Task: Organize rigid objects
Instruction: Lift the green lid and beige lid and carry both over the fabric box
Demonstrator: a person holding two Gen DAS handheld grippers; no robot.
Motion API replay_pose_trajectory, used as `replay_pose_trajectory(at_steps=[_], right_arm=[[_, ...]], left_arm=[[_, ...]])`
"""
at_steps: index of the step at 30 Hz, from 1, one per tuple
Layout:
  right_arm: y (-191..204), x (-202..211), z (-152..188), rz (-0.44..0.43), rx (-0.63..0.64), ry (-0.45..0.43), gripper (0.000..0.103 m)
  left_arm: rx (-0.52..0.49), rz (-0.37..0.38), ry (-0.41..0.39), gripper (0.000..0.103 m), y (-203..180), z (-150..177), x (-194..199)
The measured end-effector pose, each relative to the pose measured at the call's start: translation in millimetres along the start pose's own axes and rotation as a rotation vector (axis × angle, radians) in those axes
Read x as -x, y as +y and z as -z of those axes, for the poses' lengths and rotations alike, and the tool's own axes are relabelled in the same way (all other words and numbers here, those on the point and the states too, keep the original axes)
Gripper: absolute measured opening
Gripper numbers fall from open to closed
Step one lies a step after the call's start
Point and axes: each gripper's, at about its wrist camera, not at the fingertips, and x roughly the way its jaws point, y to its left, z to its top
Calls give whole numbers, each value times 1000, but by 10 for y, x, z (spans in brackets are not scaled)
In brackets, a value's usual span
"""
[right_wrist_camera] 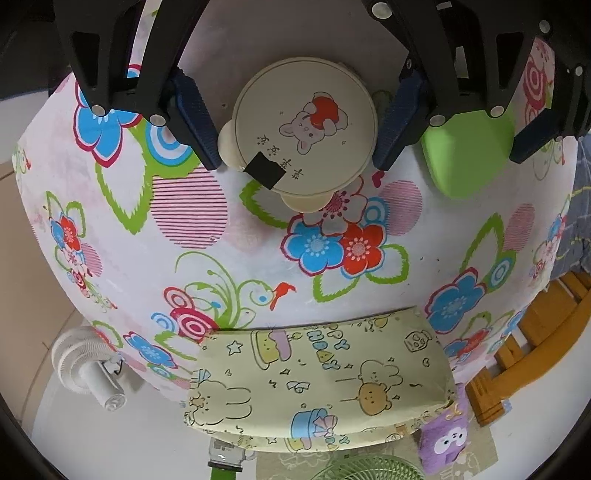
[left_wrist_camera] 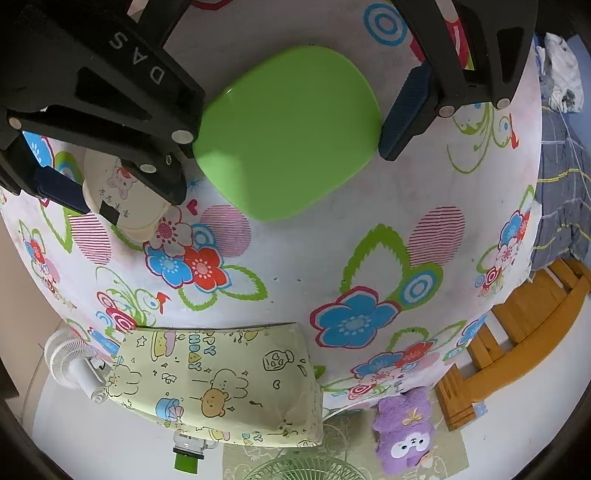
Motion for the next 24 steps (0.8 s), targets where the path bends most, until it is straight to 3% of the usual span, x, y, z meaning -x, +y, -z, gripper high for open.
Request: replay_pose_trajectory(at_steps=[24], right_arm=[[-453, 447, -622, -25, 35, -93, 84]], left_arm=[[69, -33, -87, 96, -411, -587, 431]])
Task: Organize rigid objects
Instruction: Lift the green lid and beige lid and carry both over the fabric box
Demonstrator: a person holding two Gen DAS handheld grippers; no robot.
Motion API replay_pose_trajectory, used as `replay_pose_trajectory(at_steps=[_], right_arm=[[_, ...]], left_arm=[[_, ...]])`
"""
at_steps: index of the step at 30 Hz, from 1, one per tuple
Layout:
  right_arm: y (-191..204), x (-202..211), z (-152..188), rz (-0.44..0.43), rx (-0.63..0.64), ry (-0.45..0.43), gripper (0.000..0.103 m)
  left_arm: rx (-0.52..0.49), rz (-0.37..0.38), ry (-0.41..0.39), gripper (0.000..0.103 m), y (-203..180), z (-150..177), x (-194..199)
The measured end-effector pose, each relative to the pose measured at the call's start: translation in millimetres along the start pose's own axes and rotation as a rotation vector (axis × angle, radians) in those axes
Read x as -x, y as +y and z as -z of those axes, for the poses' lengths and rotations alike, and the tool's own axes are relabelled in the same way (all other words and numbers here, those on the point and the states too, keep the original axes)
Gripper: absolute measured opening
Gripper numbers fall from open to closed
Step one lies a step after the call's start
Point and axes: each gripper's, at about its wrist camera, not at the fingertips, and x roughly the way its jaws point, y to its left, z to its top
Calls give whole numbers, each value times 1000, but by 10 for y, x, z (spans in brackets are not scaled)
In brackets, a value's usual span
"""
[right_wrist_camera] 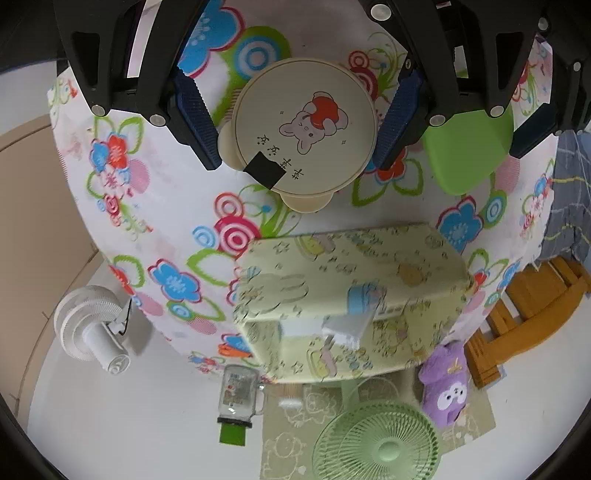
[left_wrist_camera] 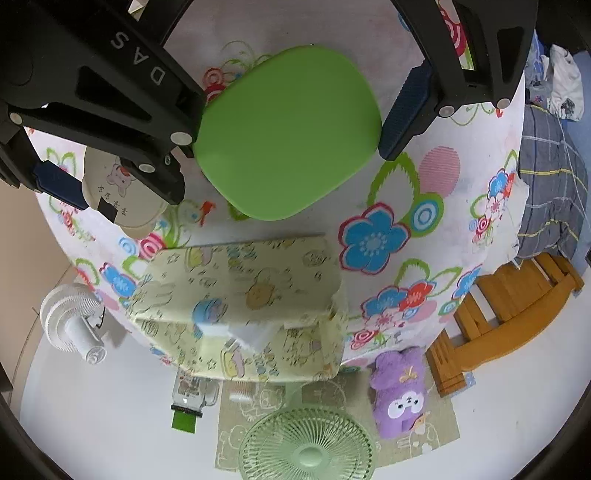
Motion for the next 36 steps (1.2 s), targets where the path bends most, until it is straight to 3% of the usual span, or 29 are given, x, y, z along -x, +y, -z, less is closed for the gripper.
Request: replay_pose_trajectory(at_steps=[17, 36], right_arm=[[-218, 439, -306, -44, -15, -65, 84], [-305, 877, -745, -64, 33, -156, 84]], left_arm=[[-10, -35, -62, 96, -264, -329, 412], [51, -65, -133, 96, -328, -683, 819]])
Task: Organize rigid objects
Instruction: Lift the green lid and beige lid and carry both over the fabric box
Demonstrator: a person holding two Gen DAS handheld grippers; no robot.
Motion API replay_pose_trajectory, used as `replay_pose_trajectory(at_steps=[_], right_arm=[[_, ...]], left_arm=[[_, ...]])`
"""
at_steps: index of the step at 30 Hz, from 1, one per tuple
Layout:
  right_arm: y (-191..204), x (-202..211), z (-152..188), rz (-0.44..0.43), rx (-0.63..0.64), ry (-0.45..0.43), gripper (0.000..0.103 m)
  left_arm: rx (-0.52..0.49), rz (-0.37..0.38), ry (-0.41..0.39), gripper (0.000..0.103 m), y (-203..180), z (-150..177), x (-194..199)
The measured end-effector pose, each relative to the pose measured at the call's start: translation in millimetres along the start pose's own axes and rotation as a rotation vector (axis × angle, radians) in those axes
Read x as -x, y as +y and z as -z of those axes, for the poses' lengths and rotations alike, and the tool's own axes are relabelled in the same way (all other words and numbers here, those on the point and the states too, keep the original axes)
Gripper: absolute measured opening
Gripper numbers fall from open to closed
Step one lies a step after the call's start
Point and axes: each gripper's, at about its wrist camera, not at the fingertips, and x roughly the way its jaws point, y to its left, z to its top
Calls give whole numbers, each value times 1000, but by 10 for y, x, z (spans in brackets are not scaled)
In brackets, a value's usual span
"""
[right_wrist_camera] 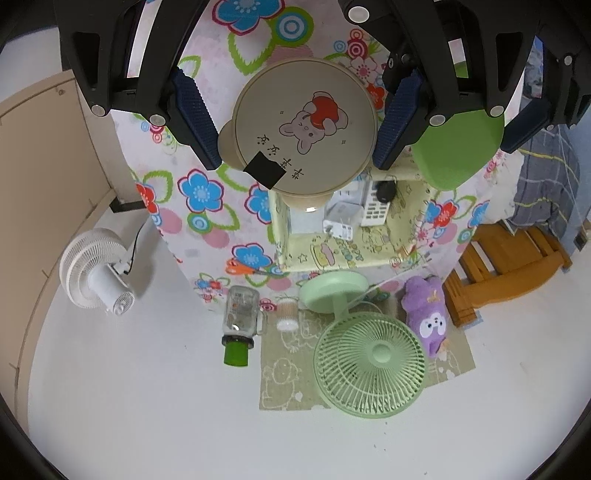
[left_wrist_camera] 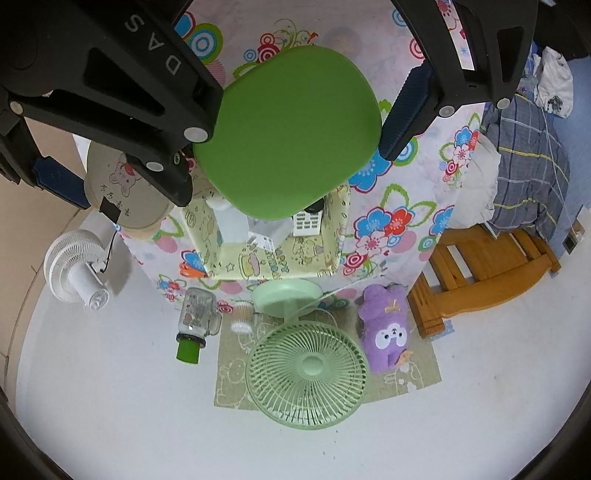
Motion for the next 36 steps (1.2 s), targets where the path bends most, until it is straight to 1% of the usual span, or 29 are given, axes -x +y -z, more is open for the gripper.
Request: replay_pose_trajectory(at_steps=[6, 16, 29, 36], right_arm=[[11, 75, -95, -9, 8, -20, 84], [50, 116, -254, -15, 20, -40, 84], [60, -54, -461, -8, 33, -38, 84], [62, -242, -627, -8, 36, -29, 84]], left_arm=[[6, -9, -22, 96, 17, -82, 83], [21, 2, -39, 96, 45, -232, 114], [25, 15, -39, 96, 45, -469, -77], [26, 14, -30, 96, 35, -597, -212]])
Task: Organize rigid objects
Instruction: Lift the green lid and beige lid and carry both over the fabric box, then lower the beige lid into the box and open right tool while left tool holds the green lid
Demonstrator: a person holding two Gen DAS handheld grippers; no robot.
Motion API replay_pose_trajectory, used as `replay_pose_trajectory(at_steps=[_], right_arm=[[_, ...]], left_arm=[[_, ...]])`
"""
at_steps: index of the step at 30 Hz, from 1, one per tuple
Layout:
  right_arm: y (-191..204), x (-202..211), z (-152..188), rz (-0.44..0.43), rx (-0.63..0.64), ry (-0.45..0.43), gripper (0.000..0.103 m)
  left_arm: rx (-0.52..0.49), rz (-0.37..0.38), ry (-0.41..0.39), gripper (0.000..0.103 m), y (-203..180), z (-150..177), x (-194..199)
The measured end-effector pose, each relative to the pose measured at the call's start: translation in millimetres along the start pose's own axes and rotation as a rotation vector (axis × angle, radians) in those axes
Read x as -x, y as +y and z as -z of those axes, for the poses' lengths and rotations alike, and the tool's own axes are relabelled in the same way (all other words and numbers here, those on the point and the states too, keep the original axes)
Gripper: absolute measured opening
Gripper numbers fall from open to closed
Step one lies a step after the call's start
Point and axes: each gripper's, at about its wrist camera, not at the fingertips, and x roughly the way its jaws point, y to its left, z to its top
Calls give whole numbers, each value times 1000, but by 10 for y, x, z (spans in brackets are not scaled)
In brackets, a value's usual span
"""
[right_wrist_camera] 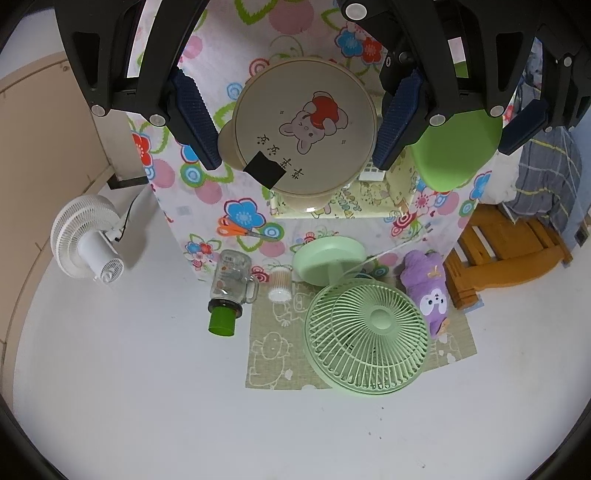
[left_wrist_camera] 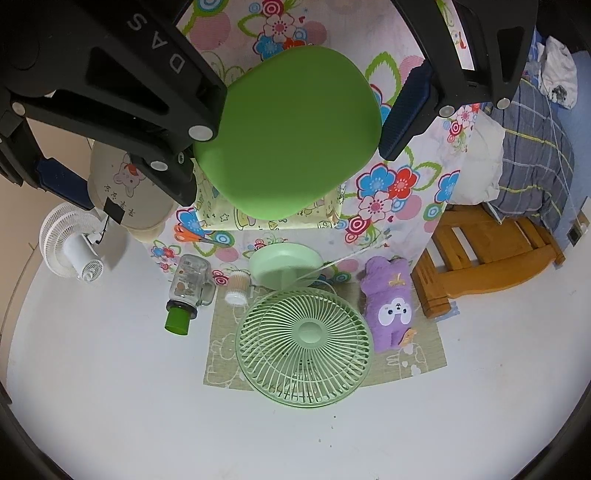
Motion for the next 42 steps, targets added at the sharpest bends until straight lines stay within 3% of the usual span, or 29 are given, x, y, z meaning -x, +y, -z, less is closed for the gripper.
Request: replay_pose_trajectory(at_steps=[26, 42], right_arm=[[29, -804, -203, -34, 2, 73, 84], [81, -1365, -115, -85, -28, 180, 85]], left_arm=[[15, -16, 73, 96, 35, -200, -714], [24, -50, 158, 96, 101, -139, -1163]])
